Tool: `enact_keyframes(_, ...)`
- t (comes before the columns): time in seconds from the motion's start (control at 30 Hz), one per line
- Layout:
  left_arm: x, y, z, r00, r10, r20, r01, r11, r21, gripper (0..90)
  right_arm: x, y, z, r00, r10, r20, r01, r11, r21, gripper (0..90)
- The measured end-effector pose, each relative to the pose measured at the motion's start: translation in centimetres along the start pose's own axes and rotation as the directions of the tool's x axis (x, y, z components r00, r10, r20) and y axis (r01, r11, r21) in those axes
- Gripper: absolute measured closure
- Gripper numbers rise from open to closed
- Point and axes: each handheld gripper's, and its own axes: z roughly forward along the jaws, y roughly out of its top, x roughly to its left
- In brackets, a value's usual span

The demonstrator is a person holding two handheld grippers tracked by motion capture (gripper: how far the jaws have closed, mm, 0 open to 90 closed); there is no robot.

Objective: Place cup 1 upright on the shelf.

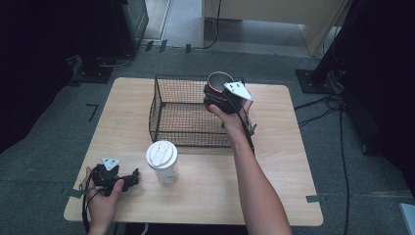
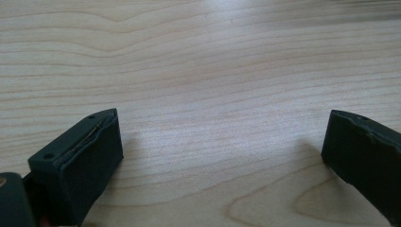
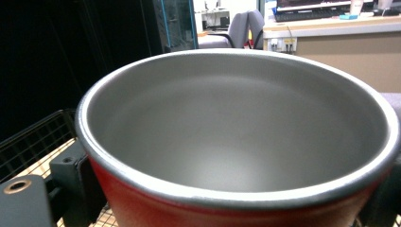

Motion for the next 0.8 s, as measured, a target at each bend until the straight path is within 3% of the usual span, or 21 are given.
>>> enact_keyframes(0.23,0.0,0.0,0.0,1.0000,-0.002,0.000,0.002,1.0000,-0.001,0.2,-0.4,-0.9,1.9,0.9984,-0.055,0.014,0.055,0.9974,0.047,7.4)
enact_keyframes(0.37,0.0,0.0,0.0,1.0000,-0.001,0.000,0.001,1.0000,0.000,0.2,-0.6,-1.3,2.5,0.9993,-0.037,0.008,0.037,0.9970,0.069,7.4)
enact_keyframes(0.4,0.0,0.0,0.0,1.0000,0.000,0.000,0.000,1.0000,0.000,0.2,-0.5,-1.7,2.8,0.9978,-0.066,0.013,0.064,0.9943,0.085,7.3)
enact_keyframes(0.63,0.0,0.0,0.0,1.0000,-0.001,0.000,0.001,1.0000,0.000,0.2,-0.1,-1.9,3.5,0.9934,-0.114,-0.009,0.114,0.9828,0.145,7.3)
enact_keyframes(0.8,0.0,0.0,0.0,1.0000,0.003,0.000,-0.003,1.0000,0.003,0.2,-0.1,-2.2,3.9,0.9940,-0.104,-0.035,0.109,0.9731,0.203,7.3)
